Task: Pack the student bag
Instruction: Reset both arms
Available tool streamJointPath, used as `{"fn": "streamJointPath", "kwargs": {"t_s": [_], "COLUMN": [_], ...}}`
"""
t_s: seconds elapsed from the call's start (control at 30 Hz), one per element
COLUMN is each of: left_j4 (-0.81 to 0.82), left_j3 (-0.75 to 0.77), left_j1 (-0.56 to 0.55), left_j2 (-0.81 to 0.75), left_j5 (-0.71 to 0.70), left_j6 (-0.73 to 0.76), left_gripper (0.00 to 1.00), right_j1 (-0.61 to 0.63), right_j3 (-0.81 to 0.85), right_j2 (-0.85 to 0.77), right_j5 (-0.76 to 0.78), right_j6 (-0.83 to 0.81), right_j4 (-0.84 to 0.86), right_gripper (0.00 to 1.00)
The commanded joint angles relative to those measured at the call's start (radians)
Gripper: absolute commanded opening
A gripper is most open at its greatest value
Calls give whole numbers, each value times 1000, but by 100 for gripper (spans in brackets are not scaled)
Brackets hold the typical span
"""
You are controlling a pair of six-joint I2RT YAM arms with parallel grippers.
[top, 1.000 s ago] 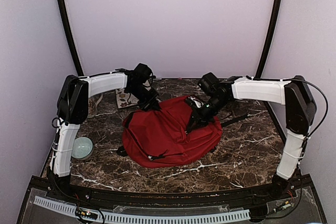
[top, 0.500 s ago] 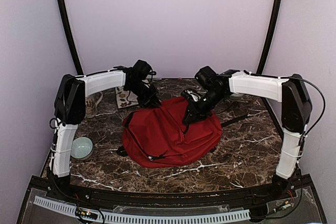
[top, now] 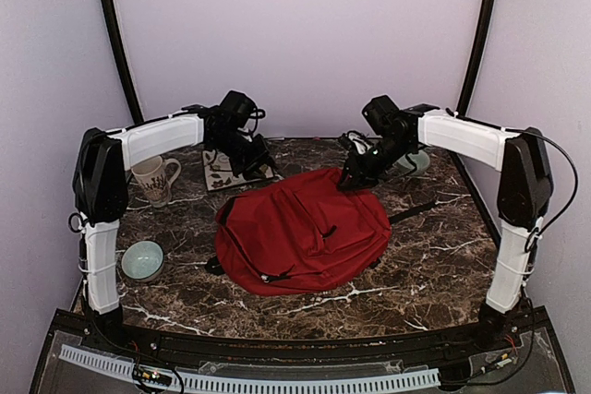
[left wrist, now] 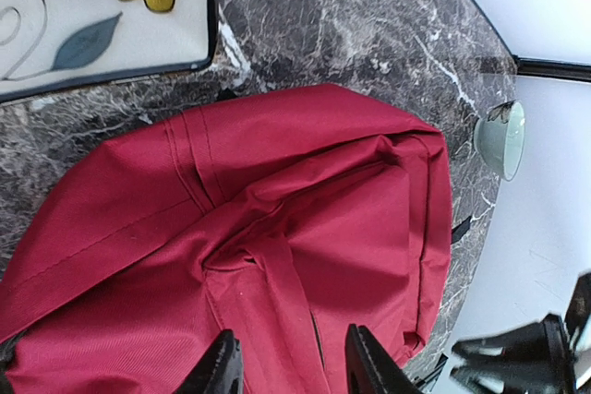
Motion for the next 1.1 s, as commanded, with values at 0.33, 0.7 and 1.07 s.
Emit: {"fn": "streamJointPath", "kwargs": {"t_s": [0.33, 0.7, 1.07], "left_j4": [-42, -40, 689], "left_j3": [-146, -290, -1003], "left_j1": [-3, 78, 178], "left_j2": [-385, -639, -933], "left_j5": [-344, -665, -905], "left_j6": [245, 450, 865], "left_gripper": [51, 92, 99], "right_j1": [-177, -219, -224], "right_j3": [90, 210, 113], "right_j2": [-178, -271, -439], "right_j5": [155, 281, 419], "right_j6": [-44, -66, -40], "right_j4": [-14, -19, 41], "right_gripper": [40, 75, 79]}}
